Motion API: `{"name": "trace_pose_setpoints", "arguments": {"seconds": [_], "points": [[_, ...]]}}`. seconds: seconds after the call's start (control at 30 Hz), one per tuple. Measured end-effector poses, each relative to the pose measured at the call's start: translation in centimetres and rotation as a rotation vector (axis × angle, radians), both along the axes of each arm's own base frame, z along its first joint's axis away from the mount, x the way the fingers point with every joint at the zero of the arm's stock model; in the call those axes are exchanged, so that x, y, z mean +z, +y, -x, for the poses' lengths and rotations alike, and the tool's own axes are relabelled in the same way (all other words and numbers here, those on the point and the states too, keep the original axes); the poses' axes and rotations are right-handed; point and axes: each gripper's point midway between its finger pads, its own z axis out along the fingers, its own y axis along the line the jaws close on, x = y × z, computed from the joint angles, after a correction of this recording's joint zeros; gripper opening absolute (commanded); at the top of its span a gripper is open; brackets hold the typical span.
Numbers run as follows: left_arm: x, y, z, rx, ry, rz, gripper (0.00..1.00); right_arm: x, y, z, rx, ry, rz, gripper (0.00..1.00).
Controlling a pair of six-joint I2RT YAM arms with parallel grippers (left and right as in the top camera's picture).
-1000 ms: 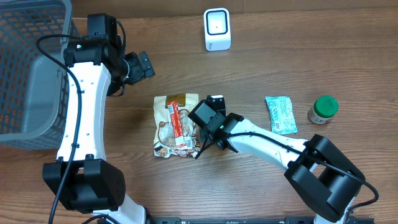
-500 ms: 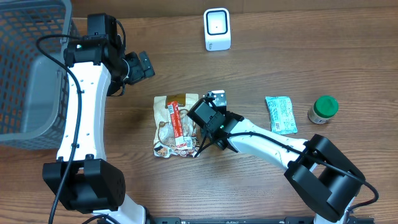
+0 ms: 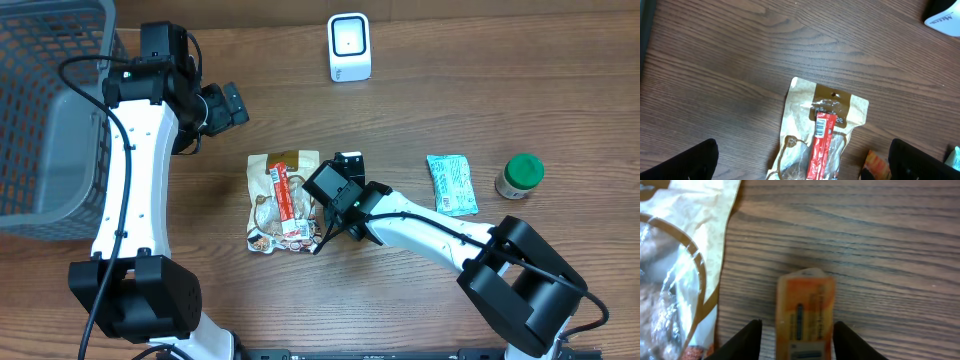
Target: Scan the item barcode
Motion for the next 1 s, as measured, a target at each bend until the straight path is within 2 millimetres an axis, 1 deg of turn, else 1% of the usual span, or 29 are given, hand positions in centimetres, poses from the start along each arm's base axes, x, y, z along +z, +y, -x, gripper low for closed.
{"name": "trace_pose_setpoints", "arguments": {"seconds": [0.2, 0.37, 0.47, 0.57, 0.6, 0.67, 0.7, 0.73, 0.77, 0.93, 0.97, 1.0], "points": [[0.0, 0.0, 0.0, 0.0, 0.0, 0.0, 1.0, -0.3, -0.49, 0.57, 0.003, 0.027, 0.021, 0.48], [0.0, 0.0, 0.0, 0.0, 0.0, 0.0, 1.0, -0.36, -0.55, 0.67, 0.003, 0.032, 0.024, 0.47], [0.0, 0.0, 0.0, 0.0, 0.0, 0.0, 1.0, -0.45, -0.52, 0.64, 0.004, 0.028, 0.02, 0.4], [0.0, 0.0, 0.0, 0.0, 0.0, 0.0, 1.0, -0.68, -0.69, 0.8, 0.005, 0.033, 0.025, 0.23], [0.0, 0.0, 0.0, 0.0, 0.0, 0.0, 1.0, -0.73, -0.73, 0.83, 0.007, 0.033, 0.027, 0.21], [0.0, 0.0, 0.0, 0.0, 0.0, 0.0, 1.0, -0.81, -0.78, 0.84, 0.004, 0.034, 0.027, 0.23], [0.0, 0.0, 0.0, 0.0, 0.0, 0.0, 1.0, -0.81, -0.77, 0.85, 0.003, 0.034, 0.027, 0.34], [0.0, 0.0, 0.0, 0.0, 0.0, 0.0, 1.0, -0.83, -0.76, 0.86, 0.001, 0.035, 0.026, 0.43], [0.0, 0.0, 0.0, 0.0, 0.0, 0.0, 1.0, -0.83, -0.77, 0.86, -0.002, 0.035, 0.025, 0.46], [0.0, 0.0, 0.0, 0.0, 0.0, 0.0, 1.0, -0.88, -0.83, 0.92, 0.004, 0.037, 0.029, 0.45], [0.0, 0.0, 0.0, 0.0, 0.0, 0.0, 1.0, -0.9, -0.86, 0.94, 0.004, 0.038, 0.031, 0.41], [0.0, 0.0, 0.0, 0.0, 0.0, 0.0, 1.0, -0.91, -0.89, 0.97, 0.005, 0.039, 0.033, 0.34]]}}
